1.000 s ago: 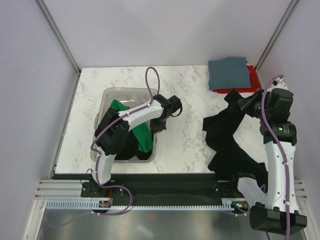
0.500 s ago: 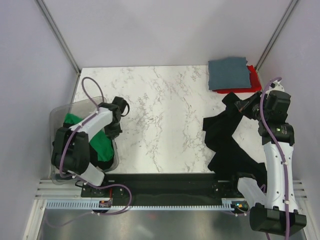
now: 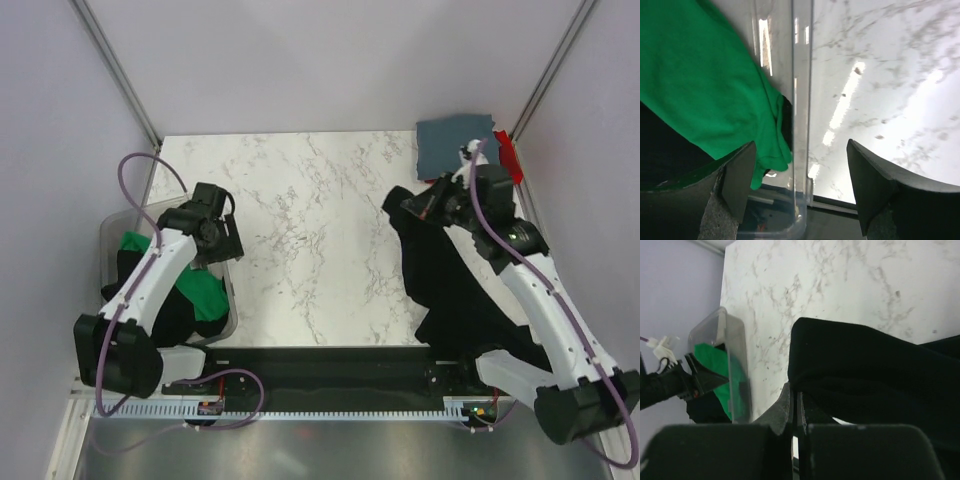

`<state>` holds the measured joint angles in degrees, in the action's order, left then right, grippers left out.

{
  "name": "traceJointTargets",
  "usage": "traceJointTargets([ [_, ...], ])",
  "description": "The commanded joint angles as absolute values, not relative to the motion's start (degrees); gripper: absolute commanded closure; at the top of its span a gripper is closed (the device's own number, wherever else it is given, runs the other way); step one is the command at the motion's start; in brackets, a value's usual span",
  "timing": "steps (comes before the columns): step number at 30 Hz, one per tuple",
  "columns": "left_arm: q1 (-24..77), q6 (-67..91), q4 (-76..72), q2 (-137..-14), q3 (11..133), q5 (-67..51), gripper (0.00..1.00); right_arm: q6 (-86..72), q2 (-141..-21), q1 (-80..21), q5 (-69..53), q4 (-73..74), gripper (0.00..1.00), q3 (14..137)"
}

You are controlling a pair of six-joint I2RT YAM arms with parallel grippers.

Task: Fold and stack the t-shirts

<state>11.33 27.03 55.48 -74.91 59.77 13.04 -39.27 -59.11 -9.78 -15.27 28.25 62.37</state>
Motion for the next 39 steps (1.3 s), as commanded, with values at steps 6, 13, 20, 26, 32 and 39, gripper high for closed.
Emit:
traceJointTargets([
  [6, 12.04, 25.13, 59.77, -62.42, 68.38, 0.38, 0.2, -41.57, -79.6, -32.42, -7.82, 23.55, 1.0, 96.8],
  [13, 15.38, 25.93, 47.48, -62.91, 60.74, -13.35, 0.2, -39.63, -103.44, -37.35, -7.91, 35.0, 1.0, 155.1],
  [20, 15.12, 26.45, 47.78, -75.3, 58.36, -9.95, 0.23, -30.69, -84.75, -37.18, 12.18, 27.67, 1.0, 130.35],
  [26, 5.64, 25.67, 55.09, -75.59, 56.59, 3.17, 0.23, -28.65, -76.4, -30.6, 32.95, 43.23, 1.0, 118.06],
  [32, 0.18, 23.65, 58.27, -72.42, 60.46, 10.11, 0.23, -37.52, -66.11, -24.87, 28.84, 49.4, 1.0, 92.58],
  [39, 9.2, 29.25, 59.15, -68.56, 60.38, 6.68, 0.32, -41.4, -60.21, -24.87, 21.8, 46.06, 1.0, 76.21],
])
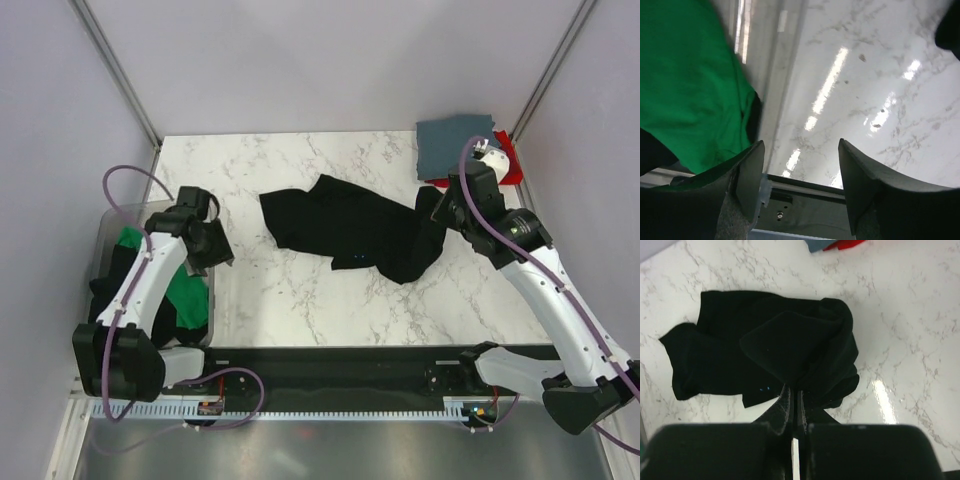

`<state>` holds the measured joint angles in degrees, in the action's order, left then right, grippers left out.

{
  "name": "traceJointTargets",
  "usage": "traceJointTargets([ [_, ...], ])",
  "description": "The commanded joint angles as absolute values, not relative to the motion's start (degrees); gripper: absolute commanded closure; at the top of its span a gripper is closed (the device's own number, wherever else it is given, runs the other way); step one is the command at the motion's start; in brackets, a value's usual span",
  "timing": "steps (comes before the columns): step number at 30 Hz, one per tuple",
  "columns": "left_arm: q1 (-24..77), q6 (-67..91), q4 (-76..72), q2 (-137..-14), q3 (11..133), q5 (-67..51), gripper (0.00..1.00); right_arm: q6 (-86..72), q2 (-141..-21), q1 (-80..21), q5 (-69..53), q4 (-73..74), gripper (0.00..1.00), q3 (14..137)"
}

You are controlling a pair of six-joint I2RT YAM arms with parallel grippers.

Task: Fold and stack the t-shirts

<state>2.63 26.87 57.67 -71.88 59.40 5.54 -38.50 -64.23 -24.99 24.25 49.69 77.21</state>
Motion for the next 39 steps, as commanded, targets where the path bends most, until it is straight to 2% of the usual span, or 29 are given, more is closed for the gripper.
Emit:
traceJointTargets([
  [1, 12.01, 29.96, 58.54, -68.55, 60.64, 6.24, 0.32, -41.4, -60.29, -24.87, 21.36, 45.88, 1.0, 76.11],
  [5, 26.59, 34.88, 55.21, -71.27, 61.53, 4.05, 0.33, -40.96, -60.56, -24.87, 19.78, 45.18, 1.0, 76.29],
  [8, 32.84, 38.75, 46.45, -73.38, 58.03, -2.17, 0.34, -40.96, -60.21, -24.96, 19.51, 44.91, 1.0, 75.68],
  [11, 37.42, 42.09, 38.89, -77.15, 55.38, -2.64, 0.35, -40.96, -58.8, -24.87, 19.34, 44.48, 1.0, 73.05],
  [18, 41.04, 42.36, 28.14, -91.02, 58.79, -4.04, 0.37, -40.08, -51.69, -24.87, 16.35, 42.36, 1.0, 64.87],
  [25, 42.71, 42.71, 26.37, -105.71, 67.58, -2.29, 0.37, -39.64, -46.32, -24.87, 16.96, 42.89, 1.0, 58.98],
  [33, 42.89, 42.8, 24.08, -112.32, 70.75, -0.62, 0.39, -38.85, -45.62, -24.87, 15.64, 42.8, 1.0, 56.08],
  [34, 42.89, 42.8, 24.26, -112.93, 71.19, -0.53, 0.4, -38.76, -45.7, -24.87, 15.73, 42.8, 1.0, 55.99],
  [37, 42.89, 42.8, 24.17, -115.57, 73.12, -0.7, 0.54, -38.23, -45.97, -24.96, 15.82, 42.71, 1.0, 55.72],
  [38, 42.89, 42.8, 24.08, -116.1, 74.08, -0.7, 0.65, -38.15, -45.97, -24.87, 15.99, 42.63, 1.0, 55.64],
  [39, 42.89, 42.63, 24.08, -116.71, 74.7, -0.79, 0.71, -38.14, -46.14, -24.87, 16.08, 42.54, 1.0, 55.55],
])
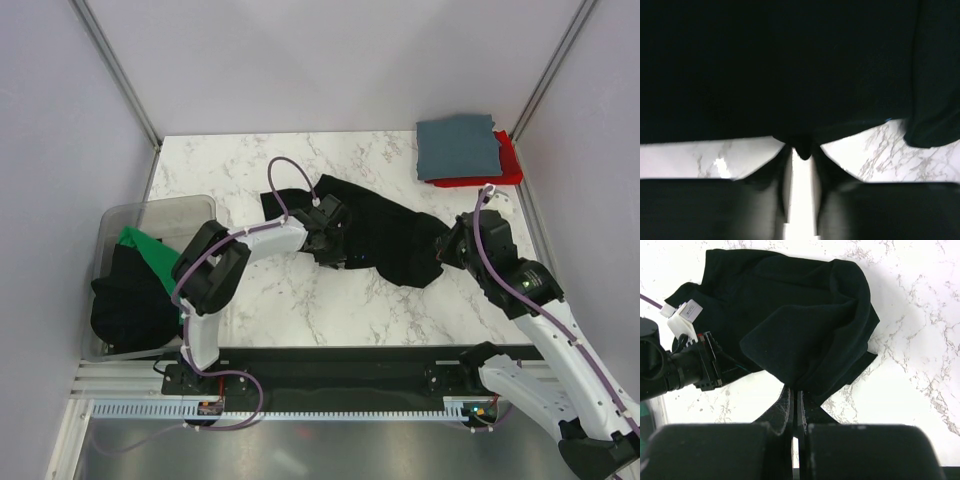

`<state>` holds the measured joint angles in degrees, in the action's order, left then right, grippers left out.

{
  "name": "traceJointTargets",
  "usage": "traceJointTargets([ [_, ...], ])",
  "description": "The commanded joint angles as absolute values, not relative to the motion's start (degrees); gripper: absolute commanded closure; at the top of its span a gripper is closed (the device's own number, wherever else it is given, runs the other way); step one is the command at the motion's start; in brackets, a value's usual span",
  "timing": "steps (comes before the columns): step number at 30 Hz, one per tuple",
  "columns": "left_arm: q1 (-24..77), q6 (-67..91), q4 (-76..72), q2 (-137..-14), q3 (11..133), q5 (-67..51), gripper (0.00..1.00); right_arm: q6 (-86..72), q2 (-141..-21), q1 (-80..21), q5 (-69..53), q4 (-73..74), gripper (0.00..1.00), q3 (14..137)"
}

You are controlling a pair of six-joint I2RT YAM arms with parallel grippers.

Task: Fold and stack the t-shirts

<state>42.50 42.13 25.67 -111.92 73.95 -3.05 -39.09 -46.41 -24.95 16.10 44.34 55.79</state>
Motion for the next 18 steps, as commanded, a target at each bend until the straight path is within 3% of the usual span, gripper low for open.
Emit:
traceJointTargets([
  [1, 42.8, 42.37, 24.08, -117.76, 75.32, -1.05, 0.79, -37.97, -46.23, -24.96, 16.08, 42.45, 1.0, 55.46],
  [2, 42.8, 40.97, 23.91, -118.12, 76.54, -2.1, 0.96, -37.79, -46.32, -24.87, 16.35, 42.36, 1.0, 55.46],
  [3, 42.8, 40.44, 24.34, -118.21, 77.25, -2.2, 0.98, -37.71, -46.58, -24.87, 16.43, 42.45, 1.0, 55.55],
  [7, 42.8, 39.02, 29.43, -108.86, 78.04, -1.32, 0.98, -36.3, -48.16, -24.87, 18.71, 44.38, 1.0, 59.05],
  [12, 42.8, 35.25, 46.99, -91.79, 87.25, 6.05, 0.98, -33.58, -55.43, -24.96, 25.63, 51.31, 1.0, 75.03],
  [15, 40.96, 31.74, 60.26, -86.49, 102.0, 10.36, 0.98, -29.91, -63.94, -23.31, 32.5, 58.26, 1.0, 89.61],
  [18, 36.05, 28.48, 73.8, -85.43, 120.1, 11.95, 0.98, -26.03, -69.59, -15.51, 31.29, 61.95, 1.0, 100.44],
])
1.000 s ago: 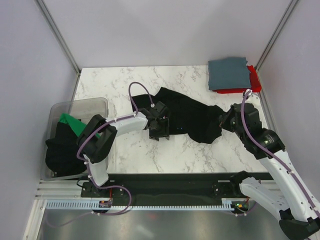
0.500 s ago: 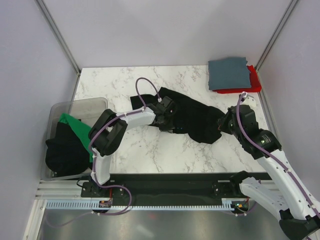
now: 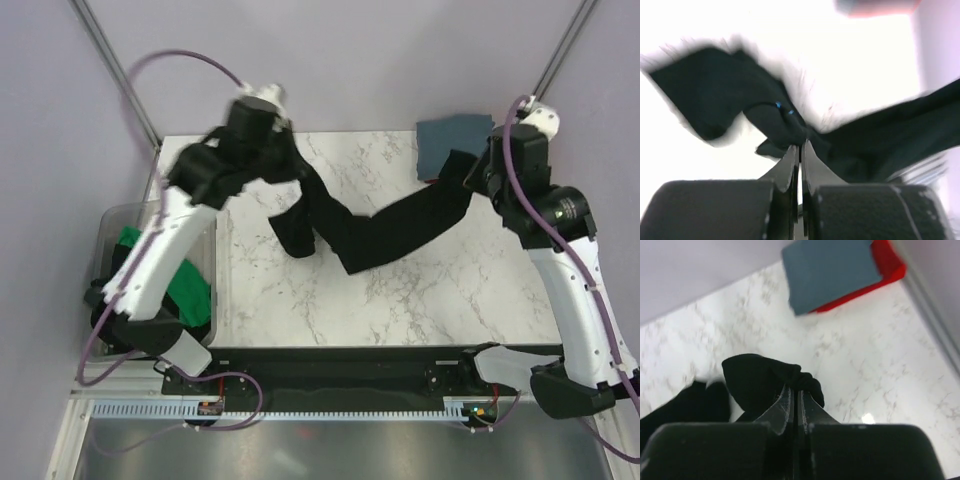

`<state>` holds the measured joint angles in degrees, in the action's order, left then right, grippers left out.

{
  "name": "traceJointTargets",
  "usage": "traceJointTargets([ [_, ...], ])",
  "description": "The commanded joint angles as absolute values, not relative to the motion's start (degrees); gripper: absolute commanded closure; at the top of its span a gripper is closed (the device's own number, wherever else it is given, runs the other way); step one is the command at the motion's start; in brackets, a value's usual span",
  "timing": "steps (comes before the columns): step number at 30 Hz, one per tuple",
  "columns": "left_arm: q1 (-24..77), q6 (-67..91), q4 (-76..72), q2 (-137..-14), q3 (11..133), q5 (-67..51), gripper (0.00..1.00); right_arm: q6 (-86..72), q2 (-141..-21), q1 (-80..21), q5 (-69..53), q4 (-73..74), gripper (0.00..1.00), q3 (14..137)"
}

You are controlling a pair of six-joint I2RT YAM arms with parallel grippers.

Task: Fold and stack the t-shirts

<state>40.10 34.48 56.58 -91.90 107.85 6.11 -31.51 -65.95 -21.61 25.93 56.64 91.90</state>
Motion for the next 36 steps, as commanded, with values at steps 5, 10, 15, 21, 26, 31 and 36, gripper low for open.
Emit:
traceJointTargets([
  [5, 27.25, 25.14, 81.04, -81.31, 126.58, 10.12, 0.98, -24.43, -69.09, -5.03, 26.29, 63.2, 1.0, 99.78],
  [10, 26.89, 27.06, 73.75, -71.13, 104.74, 4.4, 0.98, -29.42, -62.06, -3.34, 8.13, 57.85, 0.99, 84.84],
  [15, 26.89, 29.0, 68.56, -66.01, 92.21, 0.27, 0.98, -32.17, -55.9, -3.25, -3.69, 49.84, 0.95, 69.27],
  [21, 26.89, 29.27, 65.39, -61.44, 81.75, -1.23, 0.98, -32.69, -52.57, -3.34, 1.04, 50.1, 0.53, 61.27],
  [26, 26.89, 29.27, 64.6, -58.89, 76.82, -2.81, 0.98, -34.8, -51.5, -3.16, 6.05, 50.54, 0.02, 57.74],
  [31, 26.89, 28.39, 66.97, -55.03, 77.08, -3.08, 0.98, -33.4, -51.77, -3.16, 7.82, 50.54, 0.02, 56.61],
  [36, 26.89, 28.74, 70.39, -51.95, 77.43, -0.88, 0.98, -33.83, -48.7, -3.16, 9.22, 49.75, 0.06, 49.94],
])
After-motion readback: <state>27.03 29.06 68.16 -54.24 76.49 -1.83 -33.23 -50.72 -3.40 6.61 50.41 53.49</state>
